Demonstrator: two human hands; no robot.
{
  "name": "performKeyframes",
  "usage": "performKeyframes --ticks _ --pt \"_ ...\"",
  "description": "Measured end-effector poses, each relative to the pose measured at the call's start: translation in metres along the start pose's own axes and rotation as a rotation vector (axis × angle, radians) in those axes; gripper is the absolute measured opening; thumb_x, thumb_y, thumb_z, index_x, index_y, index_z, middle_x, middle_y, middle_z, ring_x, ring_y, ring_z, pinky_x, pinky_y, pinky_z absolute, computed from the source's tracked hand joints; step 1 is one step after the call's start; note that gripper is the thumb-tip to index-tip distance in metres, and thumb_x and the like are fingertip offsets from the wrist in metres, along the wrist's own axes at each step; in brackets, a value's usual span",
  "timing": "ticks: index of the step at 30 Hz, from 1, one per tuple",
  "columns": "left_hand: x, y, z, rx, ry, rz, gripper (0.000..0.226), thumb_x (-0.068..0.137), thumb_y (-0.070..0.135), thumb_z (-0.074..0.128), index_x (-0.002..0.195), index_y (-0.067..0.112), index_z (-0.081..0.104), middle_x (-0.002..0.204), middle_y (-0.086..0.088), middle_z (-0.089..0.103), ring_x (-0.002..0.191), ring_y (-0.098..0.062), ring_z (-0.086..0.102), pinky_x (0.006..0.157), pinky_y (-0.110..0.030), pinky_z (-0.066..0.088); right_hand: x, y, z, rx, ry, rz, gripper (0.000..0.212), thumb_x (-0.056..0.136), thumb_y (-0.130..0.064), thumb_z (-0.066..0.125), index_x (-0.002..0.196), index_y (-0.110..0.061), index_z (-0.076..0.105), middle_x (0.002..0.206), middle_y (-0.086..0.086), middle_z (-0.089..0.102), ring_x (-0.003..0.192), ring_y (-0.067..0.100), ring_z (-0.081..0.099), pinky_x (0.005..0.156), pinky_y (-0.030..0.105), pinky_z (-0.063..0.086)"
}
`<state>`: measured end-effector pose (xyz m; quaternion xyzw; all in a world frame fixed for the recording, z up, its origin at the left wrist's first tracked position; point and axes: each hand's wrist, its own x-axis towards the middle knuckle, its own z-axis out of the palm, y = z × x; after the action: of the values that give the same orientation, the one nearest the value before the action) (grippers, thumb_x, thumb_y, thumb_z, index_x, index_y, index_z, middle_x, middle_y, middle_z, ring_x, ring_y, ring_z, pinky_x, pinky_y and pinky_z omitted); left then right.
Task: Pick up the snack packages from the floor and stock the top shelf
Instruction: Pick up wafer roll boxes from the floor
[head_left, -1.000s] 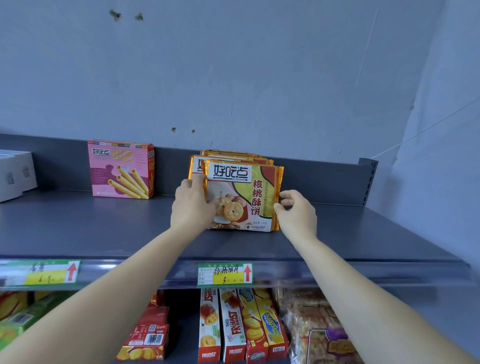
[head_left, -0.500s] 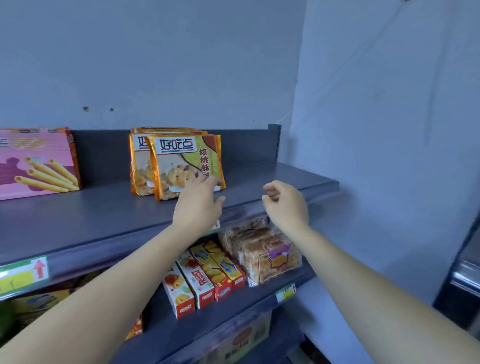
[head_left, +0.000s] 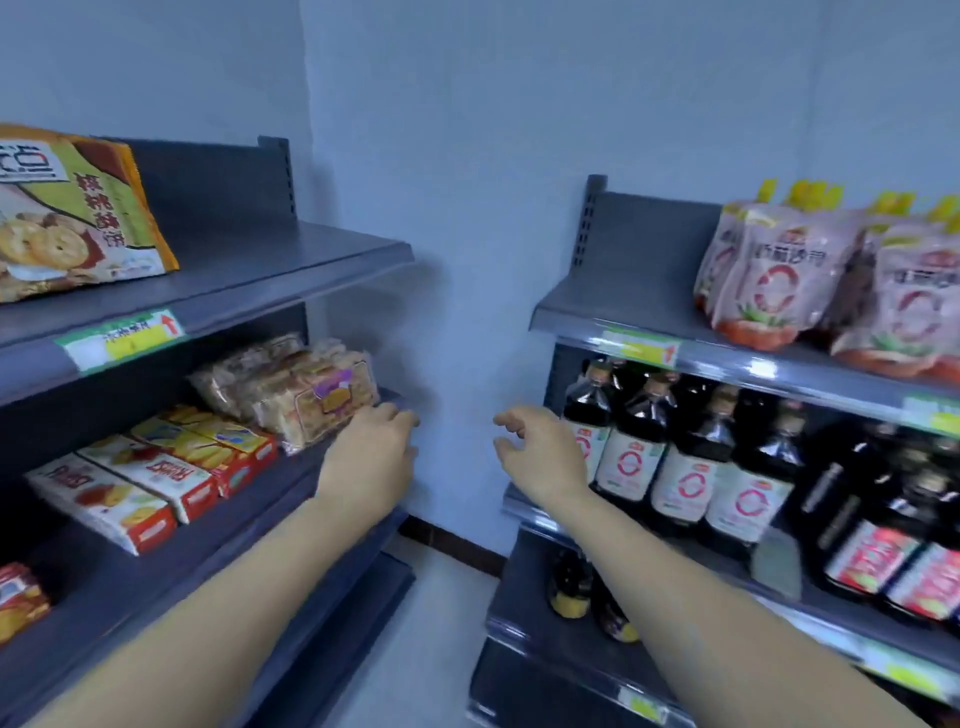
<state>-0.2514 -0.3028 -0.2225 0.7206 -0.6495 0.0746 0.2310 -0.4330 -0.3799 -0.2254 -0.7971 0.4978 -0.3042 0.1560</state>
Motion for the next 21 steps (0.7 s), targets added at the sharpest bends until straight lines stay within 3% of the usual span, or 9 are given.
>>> performKeyframes --ticks 3,11,17,21 --pt "-0.023 0.045 0.029 0.007 -0.125 0.051 0.036 0.094 0.019 0.051 0.129 0.011 0.053 0.125 -0.01 0.055 0.118 -0.03 0.046 0.093 -0.04 0.043 -0.05 0.045 -0.029 -0.093 0.009 0.078 0.027 0.087 -0.018 0.06 0.113 -0.018 0.067 0.116 0.005 0.064 0.109 0.022 0.059 0.088 0.032 0.048" --pt "-0.117 0.216 0.082 -0.127 -0.304 0.269 0.037 0.093 0.023 0.053 0.129 0.015 0.053 0.122 -0.007 0.056 0.117 -0.029 0.046 0.092 -0.039 0.044 -0.231 0.15 -0.124 -0.21 0.063 0.366 0.026 0.086 -0.019 0.06 0.111 -0.021 0.067 0.114 0.002 0.065 0.108 0.021 0.058 0.086 0.032 0.049" --pt "-0.185 0.325 0.107 -0.175 -0.401 0.47 0.029 0.095 0.022 0.051 0.122 0.014 0.057 0.108 -0.004 0.056 0.106 -0.024 0.048 0.082 -0.04 0.049 -0.358 0.207 -0.186 -0.262 0.139 0.58 0.024 0.084 -0.017 0.06 0.106 -0.019 0.068 0.107 0.001 0.065 0.102 0.022 0.059 0.079 0.034 0.051" --pt "-0.218 0.388 0.122 -0.203 -0.471 0.577 0.029 0.095 0.024 0.051 0.122 0.014 0.056 0.113 -0.004 0.056 0.109 -0.024 0.048 0.082 -0.038 0.049 -0.424 0.243 -0.218 -0.271 0.17 0.743 0.024 0.085 -0.017 0.06 0.108 -0.019 0.067 0.11 0.003 0.064 0.103 0.023 0.059 0.082 0.035 0.051"
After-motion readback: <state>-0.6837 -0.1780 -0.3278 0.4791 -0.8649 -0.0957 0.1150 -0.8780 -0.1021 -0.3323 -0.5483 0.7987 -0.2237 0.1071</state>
